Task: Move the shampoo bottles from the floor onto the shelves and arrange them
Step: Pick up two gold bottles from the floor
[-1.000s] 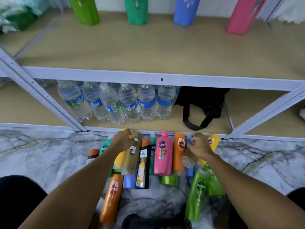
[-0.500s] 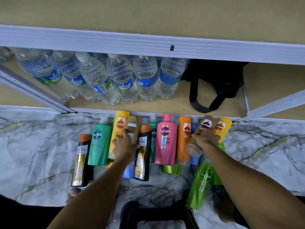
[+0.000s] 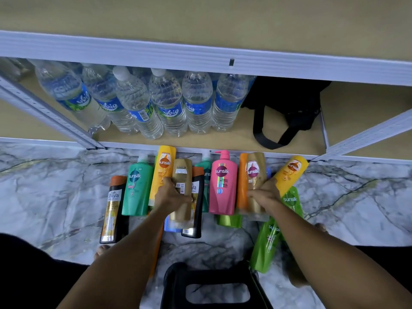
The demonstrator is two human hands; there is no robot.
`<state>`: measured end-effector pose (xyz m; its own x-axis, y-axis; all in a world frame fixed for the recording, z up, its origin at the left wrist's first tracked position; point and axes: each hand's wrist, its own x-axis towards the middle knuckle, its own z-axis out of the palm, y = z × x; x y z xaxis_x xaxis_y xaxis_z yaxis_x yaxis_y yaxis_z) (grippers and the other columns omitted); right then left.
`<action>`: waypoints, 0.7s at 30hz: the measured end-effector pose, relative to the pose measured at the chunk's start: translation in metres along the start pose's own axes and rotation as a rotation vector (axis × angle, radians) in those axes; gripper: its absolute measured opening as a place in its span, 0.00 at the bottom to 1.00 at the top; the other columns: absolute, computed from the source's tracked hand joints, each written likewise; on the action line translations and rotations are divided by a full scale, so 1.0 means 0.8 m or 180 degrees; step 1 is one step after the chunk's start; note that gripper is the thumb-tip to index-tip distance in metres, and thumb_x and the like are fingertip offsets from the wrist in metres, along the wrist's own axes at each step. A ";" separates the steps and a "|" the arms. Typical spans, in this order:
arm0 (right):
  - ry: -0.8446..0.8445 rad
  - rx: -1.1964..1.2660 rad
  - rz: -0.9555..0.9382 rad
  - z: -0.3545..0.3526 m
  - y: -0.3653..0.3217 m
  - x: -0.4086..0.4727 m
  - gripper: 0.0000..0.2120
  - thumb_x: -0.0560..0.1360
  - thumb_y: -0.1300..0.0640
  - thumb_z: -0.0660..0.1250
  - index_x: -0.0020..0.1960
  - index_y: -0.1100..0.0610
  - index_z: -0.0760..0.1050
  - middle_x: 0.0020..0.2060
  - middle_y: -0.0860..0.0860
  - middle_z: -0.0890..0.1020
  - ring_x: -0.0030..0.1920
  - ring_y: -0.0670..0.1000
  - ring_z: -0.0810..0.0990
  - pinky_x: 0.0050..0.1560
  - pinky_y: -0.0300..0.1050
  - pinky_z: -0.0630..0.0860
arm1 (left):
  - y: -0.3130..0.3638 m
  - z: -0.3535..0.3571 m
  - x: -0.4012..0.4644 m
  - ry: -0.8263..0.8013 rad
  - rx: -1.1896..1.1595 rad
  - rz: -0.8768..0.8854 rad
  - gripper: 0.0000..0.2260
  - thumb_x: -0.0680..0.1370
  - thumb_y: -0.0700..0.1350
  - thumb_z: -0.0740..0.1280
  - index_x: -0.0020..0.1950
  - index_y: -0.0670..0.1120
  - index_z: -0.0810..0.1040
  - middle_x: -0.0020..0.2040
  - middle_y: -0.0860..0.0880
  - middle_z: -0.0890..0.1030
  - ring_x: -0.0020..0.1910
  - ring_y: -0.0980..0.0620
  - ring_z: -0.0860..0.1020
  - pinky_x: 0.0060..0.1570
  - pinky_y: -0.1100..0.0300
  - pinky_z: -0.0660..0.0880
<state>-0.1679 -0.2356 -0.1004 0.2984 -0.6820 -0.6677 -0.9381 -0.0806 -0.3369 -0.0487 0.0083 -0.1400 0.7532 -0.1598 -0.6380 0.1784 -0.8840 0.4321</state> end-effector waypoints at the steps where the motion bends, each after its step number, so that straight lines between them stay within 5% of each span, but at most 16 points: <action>1: -0.0049 0.0038 -0.0077 0.003 0.003 -0.003 0.25 0.65 0.60 0.77 0.56 0.59 0.66 0.52 0.58 0.78 0.56 0.61 0.78 0.53 0.48 0.76 | 0.001 0.002 -0.006 -0.0021 -0.0021 0.0035 0.35 0.60 0.53 0.80 0.58 0.46 0.64 0.48 0.48 0.78 0.44 0.45 0.77 0.41 0.56 0.74; 5: -0.0364 0.0060 -0.0271 0.020 0.017 -0.021 0.32 0.63 0.60 0.78 0.61 0.60 0.66 0.52 0.56 0.80 0.49 0.56 0.79 0.48 0.47 0.75 | 0.007 0.008 -0.028 -0.0134 -0.0341 0.0155 0.43 0.60 0.51 0.78 0.66 0.45 0.58 0.51 0.47 0.79 0.48 0.42 0.80 0.45 0.51 0.78; 8: -0.0594 0.0220 -0.0349 0.028 0.029 -0.037 0.30 0.63 0.62 0.78 0.61 0.60 0.70 0.53 0.55 0.81 0.50 0.55 0.79 0.47 0.43 0.74 | 0.001 0.016 -0.033 -0.0265 -0.0775 0.0059 0.40 0.51 0.56 0.78 0.57 0.52 0.62 0.49 0.48 0.81 0.46 0.47 0.81 0.47 0.49 0.79; 13: -0.0727 0.0626 -0.0568 0.029 0.042 -0.067 0.34 0.66 0.63 0.76 0.65 0.56 0.62 0.59 0.52 0.76 0.58 0.55 0.76 0.56 0.48 0.74 | 0.010 0.015 -0.091 -0.0479 -0.1373 0.0269 0.28 0.65 0.38 0.78 0.57 0.46 0.64 0.47 0.46 0.79 0.42 0.49 0.78 0.41 0.54 0.78; 16: -0.0746 0.0863 -0.0753 0.026 0.044 -0.089 0.35 0.71 0.61 0.73 0.71 0.55 0.58 0.62 0.48 0.71 0.63 0.53 0.71 0.61 0.45 0.69 | 0.004 0.016 -0.117 -0.0501 -0.1682 0.0301 0.28 0.67 0.38 0.77 0.61 0.46 0.66 0.50 0.46 0.80 0.44 0.50 0.80 0.38 0.57 0.77; 21: -0.0755 0.1375 -0.0800 0.016 0.053 -0.128 0.25 0.76 0.62 0.67 0.68 0.53 0.61 0.59 0.49 0.74 0.59 0.52 0.73 0.62 0.49 0.71 | 0.007 0.007 -0.162 -0.0356 -0.2348 0.0173 0.16 0.73 0.36 0.70 0.57 0.48 0.70 0.46 0.47 0.79 0.39 0.51 0.78 0.34 0.60 0.74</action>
<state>-0.2361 -0.1599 -0.0544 0.5822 -0.4938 -0.6460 -0.6903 0.1197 -0.7136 -0.1487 0.0218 -0.0581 0.7112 -0.2734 -0.6477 0.5508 -0.3559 0.7550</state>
